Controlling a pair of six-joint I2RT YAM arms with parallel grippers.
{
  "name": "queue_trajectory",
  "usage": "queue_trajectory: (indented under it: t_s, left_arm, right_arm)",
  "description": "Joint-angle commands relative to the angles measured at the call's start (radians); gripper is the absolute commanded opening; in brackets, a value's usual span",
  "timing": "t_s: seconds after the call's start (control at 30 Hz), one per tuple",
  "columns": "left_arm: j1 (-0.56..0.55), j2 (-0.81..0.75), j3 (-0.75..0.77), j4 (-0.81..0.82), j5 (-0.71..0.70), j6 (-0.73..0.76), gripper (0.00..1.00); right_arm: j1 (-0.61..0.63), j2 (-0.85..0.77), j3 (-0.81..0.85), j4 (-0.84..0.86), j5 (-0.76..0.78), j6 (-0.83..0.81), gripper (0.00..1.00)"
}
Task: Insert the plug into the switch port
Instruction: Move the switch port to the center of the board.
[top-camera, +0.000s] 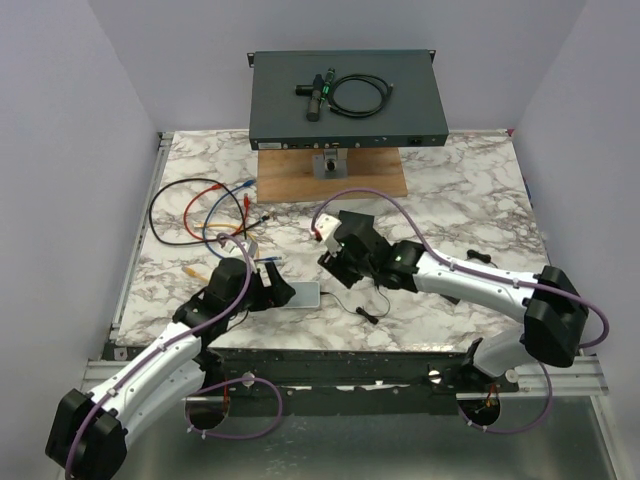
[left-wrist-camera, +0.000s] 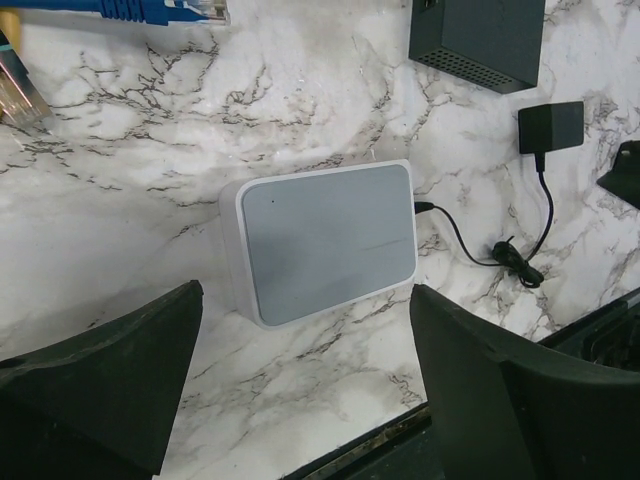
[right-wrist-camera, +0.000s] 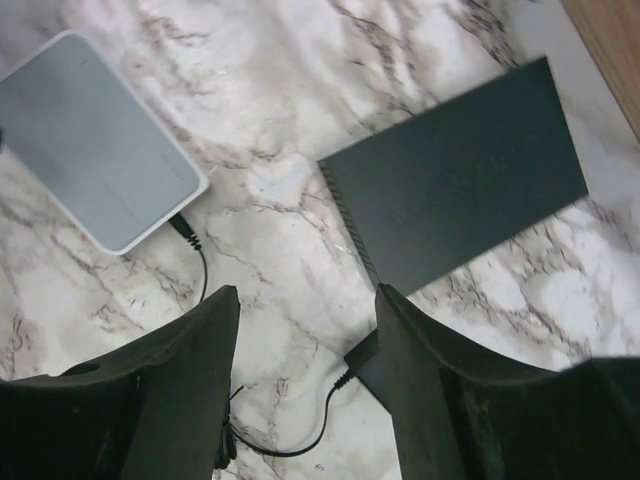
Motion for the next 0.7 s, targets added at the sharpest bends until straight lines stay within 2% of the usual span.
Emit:
queue_trajectory:
  t_s: [0.0,0.1,0.13,0.2,0.4,0.67]
  left_arm:
    - [0.012,-0.033,-0.019,0.005,-0.016,0.022,0.88]
    - [0.020,-0.045,-0.025,0.012,-0.006,0.028,0.98]
    - [0.023,-0.049,-0.028,0.015,-0.001,0.029,0.99]
    - [0.029,-0.059,-0.035,0.018,0.009,0.031,0.99]
    - [0.047,-0.070,-0.044,0.028,0.034,0.034,0.99]
    - [0.052,-0.086,-0.052,0.032,0.042,0.035,0.98]
  right_arm:
    - [-0.012,-0.022,0.007,-0.100,0.250,0.266,0.63]
    - [-0.027,-0.001,0.023,-0.176,0.345,0.398,0.69]
    - [-0.026,0.009,0.036,-0.205,0.370,0.448,0.72]
    - [-0.032,0.030,0.054,-0.263,0.375,0.519,0.73]
    - [-0.058,0.034,0.047,-0.322,0.393,0.710,0.79]
    - [-0.102,0.055,-0.013,-0.314,0.384,0.863,0.79]
